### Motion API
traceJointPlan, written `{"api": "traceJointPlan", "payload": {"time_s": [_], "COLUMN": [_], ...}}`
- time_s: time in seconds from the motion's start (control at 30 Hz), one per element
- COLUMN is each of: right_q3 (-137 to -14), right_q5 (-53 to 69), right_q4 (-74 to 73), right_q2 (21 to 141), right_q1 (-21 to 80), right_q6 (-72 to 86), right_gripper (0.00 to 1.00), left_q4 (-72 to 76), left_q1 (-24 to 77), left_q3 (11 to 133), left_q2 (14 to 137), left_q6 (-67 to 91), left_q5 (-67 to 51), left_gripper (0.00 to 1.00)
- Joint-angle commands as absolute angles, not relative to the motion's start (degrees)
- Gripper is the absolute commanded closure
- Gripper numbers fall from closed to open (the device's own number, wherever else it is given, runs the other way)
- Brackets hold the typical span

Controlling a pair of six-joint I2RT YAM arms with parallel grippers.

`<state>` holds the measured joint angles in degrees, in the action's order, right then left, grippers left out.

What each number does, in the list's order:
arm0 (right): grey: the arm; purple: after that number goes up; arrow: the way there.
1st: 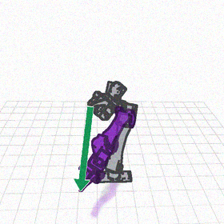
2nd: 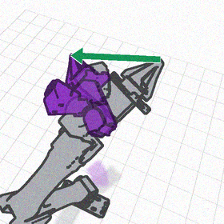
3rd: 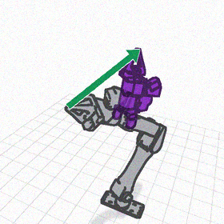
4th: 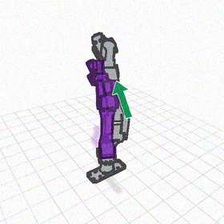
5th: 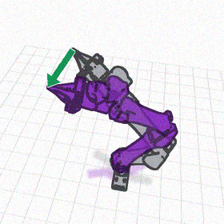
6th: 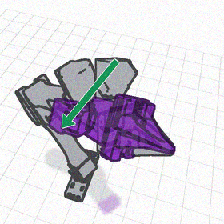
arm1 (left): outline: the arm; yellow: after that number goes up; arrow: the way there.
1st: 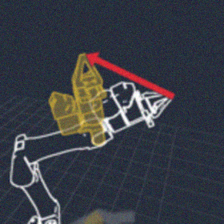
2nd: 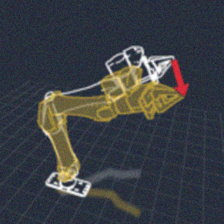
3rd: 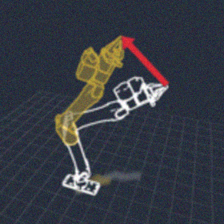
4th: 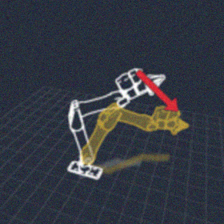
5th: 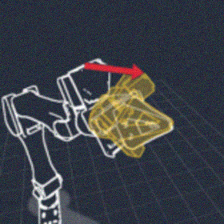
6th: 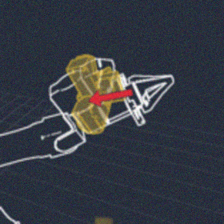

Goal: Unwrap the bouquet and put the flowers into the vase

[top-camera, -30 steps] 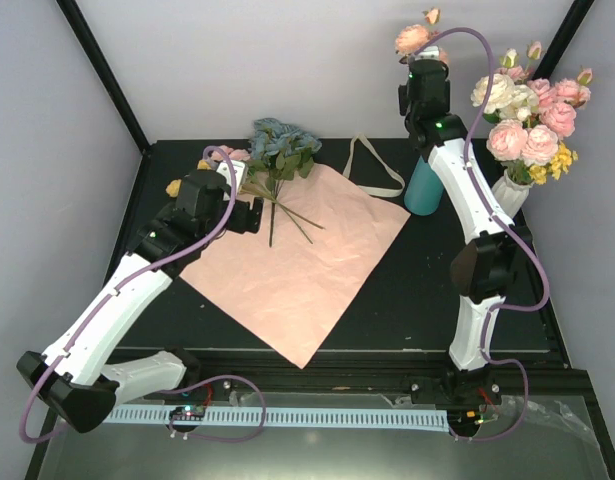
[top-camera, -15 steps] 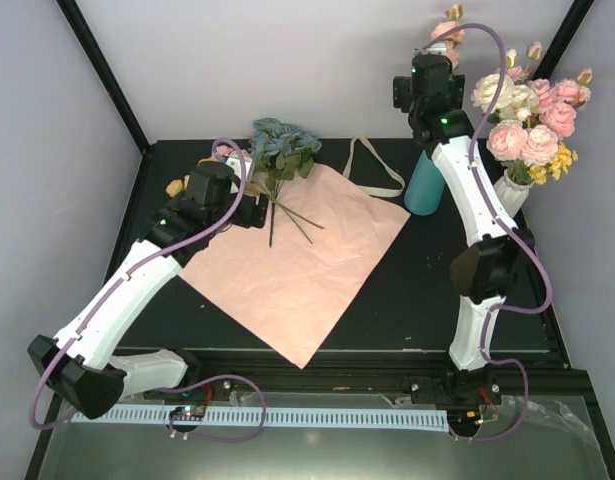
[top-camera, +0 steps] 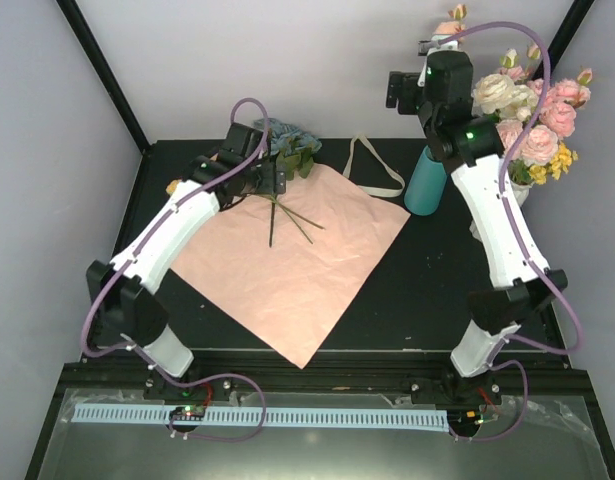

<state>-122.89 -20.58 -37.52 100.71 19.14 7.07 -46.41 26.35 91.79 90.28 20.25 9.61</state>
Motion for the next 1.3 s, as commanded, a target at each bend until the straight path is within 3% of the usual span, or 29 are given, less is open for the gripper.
{"api": "traceJointPlan", "payload": {"time_s": [0.0, 0.3, 0.83, 1.03, 1.2, 1.27], "right_q3": [-120.02, -112.12, -102.67, -100.9, -100.39, -100.31], "right_q5": [-14.45, -6.06, -7.77, -7.23, -7.12, -7.12], "right_q4": [-39.68, -41.62, -41.4, -41.23, -41.05, -40.92], "right_q2": [96.38, 90.87, 82.75, 81.25, 80.69, 80.53], "right_q1": [20.97, 23.29, 23.16, 23.2, 23.2, 23.2], "right_q6": [11.34, 17.06, 13.84, 13.69, 13.41, 13.32], "right_gripper": [0.0, 0.0, 0.0, 0.0, 0.0, 0.0], "left_q4": [-54.11, -57.04, -50.43, -47.94, -47.06, -46.9], "left_q1": [23.74, 19.1, 21.74, 22.06, 22.02, 22.06], "left_q3": [98.74, 105.75, 102.79, 102.39, 102.83, 102.77], "left_q2": [97.44, 112.18, 125.85, 128.03, 129.6, 129.87], "left_q6": [29.6, 44.32, 48.57, 49.9, 49.83, 49.88], "left_q5": [9.34, -3.5, -18.06, -19.08, -19.54, -19.88], "left_gripper": [0.02, 0.17, 0.36, 0.49, 0.69, 0.72]}}
